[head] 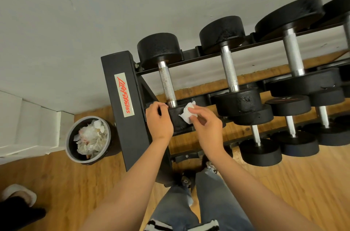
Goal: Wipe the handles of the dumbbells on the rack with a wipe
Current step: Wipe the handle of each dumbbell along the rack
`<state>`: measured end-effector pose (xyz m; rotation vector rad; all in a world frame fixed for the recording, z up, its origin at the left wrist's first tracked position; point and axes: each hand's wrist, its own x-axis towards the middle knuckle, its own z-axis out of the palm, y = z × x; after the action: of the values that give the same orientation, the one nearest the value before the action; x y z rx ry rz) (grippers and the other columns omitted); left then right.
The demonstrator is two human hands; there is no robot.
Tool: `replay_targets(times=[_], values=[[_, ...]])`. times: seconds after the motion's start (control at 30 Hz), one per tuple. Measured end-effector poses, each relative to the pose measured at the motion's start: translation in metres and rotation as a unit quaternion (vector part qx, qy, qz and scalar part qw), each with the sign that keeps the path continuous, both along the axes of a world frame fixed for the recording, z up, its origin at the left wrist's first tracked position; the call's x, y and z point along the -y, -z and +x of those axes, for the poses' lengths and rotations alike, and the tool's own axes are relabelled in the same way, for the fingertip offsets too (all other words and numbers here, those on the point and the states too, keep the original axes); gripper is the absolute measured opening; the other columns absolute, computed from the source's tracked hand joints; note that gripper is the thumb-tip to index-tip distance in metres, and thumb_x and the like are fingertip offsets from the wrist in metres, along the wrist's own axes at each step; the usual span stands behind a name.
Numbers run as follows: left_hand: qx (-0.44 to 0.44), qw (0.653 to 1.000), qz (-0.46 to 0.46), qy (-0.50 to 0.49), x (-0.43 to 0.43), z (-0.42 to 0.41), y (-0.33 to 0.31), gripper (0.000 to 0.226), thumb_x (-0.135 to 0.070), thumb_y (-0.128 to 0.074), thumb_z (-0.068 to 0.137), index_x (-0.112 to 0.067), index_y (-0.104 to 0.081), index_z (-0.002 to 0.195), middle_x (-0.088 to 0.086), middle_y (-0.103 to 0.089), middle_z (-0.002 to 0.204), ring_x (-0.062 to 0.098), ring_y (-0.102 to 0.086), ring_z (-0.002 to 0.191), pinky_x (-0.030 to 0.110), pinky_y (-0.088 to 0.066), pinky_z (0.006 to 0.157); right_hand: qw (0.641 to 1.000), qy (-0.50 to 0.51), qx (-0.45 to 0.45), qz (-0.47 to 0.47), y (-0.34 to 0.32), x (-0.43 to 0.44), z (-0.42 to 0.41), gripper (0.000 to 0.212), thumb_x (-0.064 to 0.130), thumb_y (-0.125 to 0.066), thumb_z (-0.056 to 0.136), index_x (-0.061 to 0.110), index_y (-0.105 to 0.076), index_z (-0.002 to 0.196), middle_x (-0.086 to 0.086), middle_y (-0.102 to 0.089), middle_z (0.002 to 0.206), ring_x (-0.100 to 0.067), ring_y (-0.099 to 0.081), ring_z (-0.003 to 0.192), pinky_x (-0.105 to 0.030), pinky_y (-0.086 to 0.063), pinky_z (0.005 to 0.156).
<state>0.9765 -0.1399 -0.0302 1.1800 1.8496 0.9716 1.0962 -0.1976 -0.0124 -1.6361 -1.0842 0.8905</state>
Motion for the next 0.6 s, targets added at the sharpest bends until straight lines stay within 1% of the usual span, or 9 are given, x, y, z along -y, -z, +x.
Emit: replay_targets(times=[0.07,0.1,0.13,0.2,0.23,0.3,0.4,0.5,0.6], values=[[0.0,1.0,-0.003,0.005,0.0,-0.001,0.0,0.02,-0.017,-0.045,0.097,-0.009,-0.062,0.089,0.007,-0.059,0.097,-0.006,-0.045,0.087,0.002,-0.032,0.073,0.998,-0.014,0.055,0.016,0.005,0.014,-0.006,0.031,-0.001,-0.069,0.083,0.019,-0.07,0.107,0.006,-0.062,0.118,-0.008,-0.058,0.113,-0.01,-0.042,0.098],[-0.001,1.0,-0.004,0.006,0.0,-0.001,0.001,0.021,-0.017,-0.045,0.097,-0.009,-0.062,0.089,0.006,-0.059,0.097,-0.006,-0.045,0.087,0.003,-0.033,0.073,0.996,-0.016,0.081,0.027,0.007,0.02,-0.009,0.031,0.0,-0.071,0.082,0.018,-0.071,0.107,0.008,-0.06,0.117,-0.008,-0.057,0.113,-0.007,-0.038,0.099],[-0.001,1.0,-0.004,0.009,0.0,-0.001,0.0,0.021,-0.017,-0.045,0.098,-0.009,-0.062,0.09,0.006,-0.059,0.098,-0.003,-0.046,0.088,0.004,-0.033,0.074,0.994,-0.016,0.1,0.036,0.008,0.022,-0.012,0.03,0.001,-0.072,0.081,0.017,-0.071,0.106,0.009,-0.059,0.116,-0.009,-0.056,0.113,-0.008,-0.038,0.1],[0.005,1.0,-0.003,0.015,-0.001,-0.001,-0.001,0.021,-0.017,-0.045,0.098,-0.009,-0.062,0.089,0.005,-0.059,0.097,0.005,-0.047,0.091,0.011,-0.036,0.077,0.991,-0.017,0.121,0.05,0.006,0.017,-0.014,0.028,0.002,-0.073,0.08,0.015,-0.072,0.105,0.009,-0.06,0.115,-0.01,-0.057,0.112,-0.02,-0.044,0.099],[0.009,1.0,-0.001,0.024,-0.001,-0.003,-0.002,0.021,-0.017,-0.045,0.098,-0.01,-0.061,0.089,0.004,-0.058,0.096,0.01,-0.049,0.095,0.018,-0.038,0.08,0.989,-0.023,0.132,0.061,0.003,0.011,-0.015,0.026,0.003,-0.073,0.08,0.014,-0.073,0.104,0.006,-0.062,0.115,-0.011,-0.057,0.112,-0.023,-0.047,0.098],[0.02,0.998,0.001,0.058,0.001,-0.007,-0.004,0.021,-0.019,-0.044,0.1,-0.012,-0.061,0.09,0.003,-0.058,0.097,0.014,-0.048,0.101,0.023,-0.036,0.082,0.981,-0.037,0.165,0.092,-0.003,-0.003,-0.017,0.024,0.002,-0.075,0.078,0.01,-0.074,0.1,-0.003,-0.067,0.112,-0.015,-0.059,0.11,-0.025,-0.048,0.097],[0.029,0.99,0.0,0.135,0.005,-0.022,-0.007,0.026,-0.027,-0.04,0.103,-0.014,-0.062,0.098,0.002,-0.059,0.101,0.011,-0.047,0.103,0.023,-0.037,0.087,0.972,-0.044,0.197,0.122,-0.005,-0.01,-0.022,0.024,-0.001,-0.076,0.076,0.007,-0.074,0.098,-0.009,-0.069,0.11,-0.019,-0.061,0.109,-0.026,-0.047,0.097],[0.005,0.981,0.016,0.192,0.013,-0.04,-0.009,0.026,-0.028,-0.041,0.103,-0.019,-0.063,0.112,-0.004,-0.062,0.109,0.009,-0.052,0.11,0.032,-0.043,0.1,0.968,-0.053,0.214,0.123,0.002,0.004,-0.024,0.023,-0.002,-0.075,0.078,0.009,-0.074,0.098,-0.007,-0.068,0.113,-0.018,-0.061,0.11,-0.03,-0.049,0.098],[-0.013,0.976,0.055,0.209,0.026,-0.051,-0.018,0.026,-0.025,-0.05,0.1,-0.021,-0.058,0.124,-0.01,-0.058,0.121,0.004,-0.051,0.117,0.027,-0.041,0.105,0.966,-0.061,0.22,0.12,0.005,0.012,-0.027,0.022,-0.002,-0.074,0.078,0.009,-0.074,0.097,-0.006,-0.069,0.112,-0.017,-0.061,0.11,-0.029,-0.05,0.097]])
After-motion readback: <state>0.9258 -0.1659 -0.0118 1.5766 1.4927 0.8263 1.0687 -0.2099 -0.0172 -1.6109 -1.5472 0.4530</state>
